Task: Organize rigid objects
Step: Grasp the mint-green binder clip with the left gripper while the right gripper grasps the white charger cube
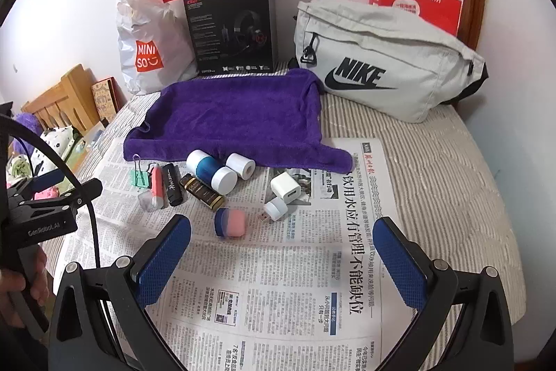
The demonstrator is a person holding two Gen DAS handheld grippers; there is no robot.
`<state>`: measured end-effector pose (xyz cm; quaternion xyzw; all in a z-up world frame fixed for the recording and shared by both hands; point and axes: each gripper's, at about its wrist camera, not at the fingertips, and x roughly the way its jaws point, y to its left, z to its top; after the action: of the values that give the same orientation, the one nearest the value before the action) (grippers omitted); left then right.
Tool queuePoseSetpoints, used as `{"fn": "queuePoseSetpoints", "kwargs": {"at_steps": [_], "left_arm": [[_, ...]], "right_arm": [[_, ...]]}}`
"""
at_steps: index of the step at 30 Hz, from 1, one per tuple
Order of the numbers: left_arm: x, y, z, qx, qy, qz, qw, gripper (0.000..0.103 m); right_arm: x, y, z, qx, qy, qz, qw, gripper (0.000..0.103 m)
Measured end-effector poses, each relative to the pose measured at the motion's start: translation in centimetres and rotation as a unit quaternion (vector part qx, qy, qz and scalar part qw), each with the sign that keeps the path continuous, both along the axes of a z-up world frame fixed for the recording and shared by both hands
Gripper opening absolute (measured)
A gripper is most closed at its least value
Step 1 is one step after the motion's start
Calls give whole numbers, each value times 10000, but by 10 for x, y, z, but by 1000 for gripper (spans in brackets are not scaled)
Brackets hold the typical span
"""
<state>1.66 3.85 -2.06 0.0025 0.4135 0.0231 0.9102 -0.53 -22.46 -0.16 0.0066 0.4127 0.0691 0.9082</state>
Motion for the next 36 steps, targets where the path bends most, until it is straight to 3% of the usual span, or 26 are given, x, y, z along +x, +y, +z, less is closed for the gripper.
{"fn": "queuePoseSetpoints", "kwargs": {"at_steps": [5, 13, 17, 20, 23, 31, 36], "left_arm": [[16, 14, -21, -149, 160, 82, 9997, 103], [42, 19, -60, 119, 438, 93, 9989, 103], [56, 24, -76, 27, 507, 61, 9987, 102], [62, 28, -78, -123, 454, 52, 9989, 102], [71, 31, -88, 16, 546, 63, 9985, 102], [86, 34, -96, -116, 656, 59, 9978, 101], [92, 30, -99, -109, 663, 106, 9977, 89]], "right_arm": [[10, -3, -14, -50, 163, -23, 9999, 103], [22, -12, -42, 24, 420, -100, 9991, 103], [26, -14, -52, -26, 476, -82, 9988, 103], [31, -17, -56, 15, 504, -135, 9986, 103], [35, -22, -60, 94, 575, -175, 9981, 103], [48, -21, -76, 98, 777, -180, 9968, 103], [53, -17, -85, 123, 897, -150, 9958, 103]]}}
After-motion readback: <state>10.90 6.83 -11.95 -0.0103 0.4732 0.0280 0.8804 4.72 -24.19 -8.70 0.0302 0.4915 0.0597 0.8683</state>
